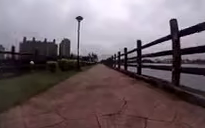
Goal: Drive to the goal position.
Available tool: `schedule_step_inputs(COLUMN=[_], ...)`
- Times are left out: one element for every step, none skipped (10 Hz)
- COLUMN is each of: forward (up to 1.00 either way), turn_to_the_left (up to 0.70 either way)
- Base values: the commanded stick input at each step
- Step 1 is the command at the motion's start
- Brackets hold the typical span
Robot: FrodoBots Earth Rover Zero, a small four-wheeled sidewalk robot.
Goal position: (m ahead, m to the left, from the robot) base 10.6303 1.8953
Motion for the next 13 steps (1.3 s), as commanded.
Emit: schedule_step_inputs(forward=[1.00, 1.00, 1.00, 1.00, 1.00, 1.00, 1.00, 1.00, 1.00, 1.00, 1.00, 1.00, 1.00], turn_to_the_left=[0.00, 0.00, 0.00, 0.00, 0.00, 0.00, 0.00, 0.00, 0.00, 0.00, 0.00, 0.00, 0.00])
